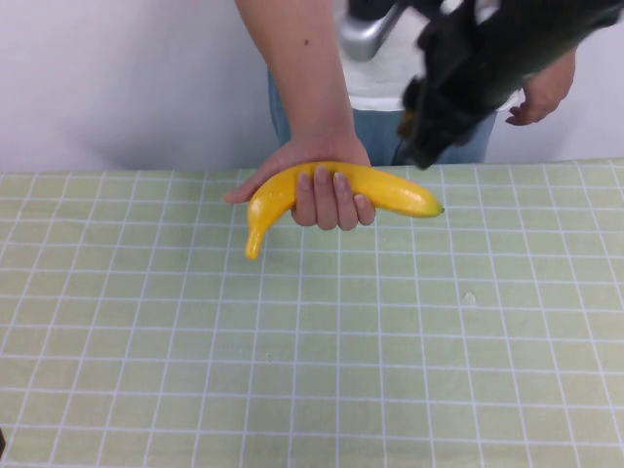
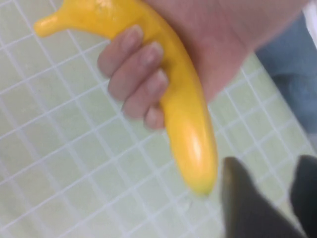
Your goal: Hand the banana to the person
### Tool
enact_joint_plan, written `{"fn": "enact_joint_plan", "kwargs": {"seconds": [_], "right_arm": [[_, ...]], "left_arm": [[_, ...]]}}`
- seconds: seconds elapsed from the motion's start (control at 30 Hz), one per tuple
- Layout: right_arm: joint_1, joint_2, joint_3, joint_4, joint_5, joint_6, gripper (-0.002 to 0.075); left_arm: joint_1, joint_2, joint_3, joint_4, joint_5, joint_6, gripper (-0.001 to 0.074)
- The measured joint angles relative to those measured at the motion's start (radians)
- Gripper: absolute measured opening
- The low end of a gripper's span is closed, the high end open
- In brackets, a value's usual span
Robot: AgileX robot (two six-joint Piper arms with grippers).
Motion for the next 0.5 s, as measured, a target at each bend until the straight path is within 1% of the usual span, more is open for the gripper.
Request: {"fn": "enact_joint_plan", "kwargs": {"seconds": [0.03,0.07,0.13,0.23,0.33,0.5], "right_arm": [[-0.002,-0.016,0.0,-0.004,0.038,0.014,0.0005],[-0.002,-0.03,0.002,-0.011,0.068,0.032,-0.0004],[-0.002,-0.057,0.014,-0.022,0.081,0.07,-0.0006],[-0.002,-0.116,0.09,-0.023,0.017,0.099,-0.0006],[-0.002,-0.183,0.223,-0.026,-0.068,0.132,-0.0006],[-0.002,-0.309,0.518,-0.026,-0.237,0.192,-0.0006]], "left_arm": [[0.0,0.0,0.0,0.0,0.0,0.0,-0.0003],[0.0,0.0,0.0,0.0,0.0,0.0,-0.0003],[0.0,0.0,0.0,0.0,0.0,0.0,-0.0003],[0.0,0.0,0.0,0.0,0.0,0.0,-0.0003],[0.0,0.0,0.0,0.0,0.0,0.0,-0.0003],[0.0,0.0,0.0,0.0,0.0,0.0,-0.0003]]}}
